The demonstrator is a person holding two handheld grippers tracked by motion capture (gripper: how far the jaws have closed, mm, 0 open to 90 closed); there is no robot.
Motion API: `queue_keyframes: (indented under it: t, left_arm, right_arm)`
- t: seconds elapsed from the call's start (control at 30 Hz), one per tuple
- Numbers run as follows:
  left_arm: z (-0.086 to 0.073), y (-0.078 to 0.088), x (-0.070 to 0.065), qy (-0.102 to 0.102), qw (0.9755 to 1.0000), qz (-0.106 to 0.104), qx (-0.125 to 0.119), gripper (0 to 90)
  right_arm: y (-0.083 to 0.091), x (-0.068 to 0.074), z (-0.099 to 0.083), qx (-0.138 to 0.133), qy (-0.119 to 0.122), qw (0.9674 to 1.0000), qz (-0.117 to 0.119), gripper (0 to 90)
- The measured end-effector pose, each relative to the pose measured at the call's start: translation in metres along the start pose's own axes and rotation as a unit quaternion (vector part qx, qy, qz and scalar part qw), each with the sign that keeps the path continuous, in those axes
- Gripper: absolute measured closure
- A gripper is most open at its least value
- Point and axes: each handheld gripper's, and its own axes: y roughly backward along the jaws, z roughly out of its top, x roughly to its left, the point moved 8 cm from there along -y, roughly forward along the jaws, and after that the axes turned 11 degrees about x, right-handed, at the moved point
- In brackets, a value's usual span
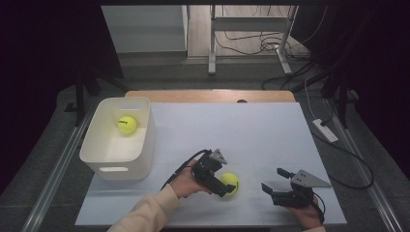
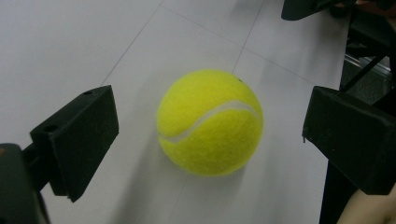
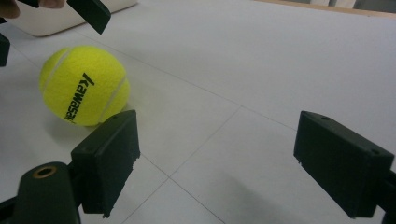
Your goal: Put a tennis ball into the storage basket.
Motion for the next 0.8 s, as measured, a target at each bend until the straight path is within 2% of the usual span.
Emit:
queue_keyframes:
  t: [0.4,0.53,0.63,0.77,0.8]
  left_arm:
    - [0.001,-0.016,-0.001,-0.003,0.9998,0.000,0.021,4.6]
    - [0.001,-0.024,-0.002,-0.008,0.9994,0.001,0.035,4.6]
    - [0.002,-0.030,-0.002,-0.001,0.9991,0.005,0.042,4.9]
    - [0.000,-0.034,0.000,0.001,0.9985,0.016,0.053,8.7]
    - [0.000,-0.034,0.001,0.004,0.9984,0.020,0.053,12.3]
  right_arm:
    - [0.000,0.000,0.000,-0.001,0.000,1.0000,0.000,14.1]
    - [0.000,0.000,0.000,-0.001,-0.001,1.0000,0.000,14.1]
    - [0.000,0.000,0.000,-0.001,0.001,1.0000,-0.001,14.1]
    - [0.000,0.000,0.000,-0.002,-0.001,1.0000,0.000,14.1]
    - [0.000,0.000,0.000,-0.001,-0.001,1.0000,-0.001,14.1]
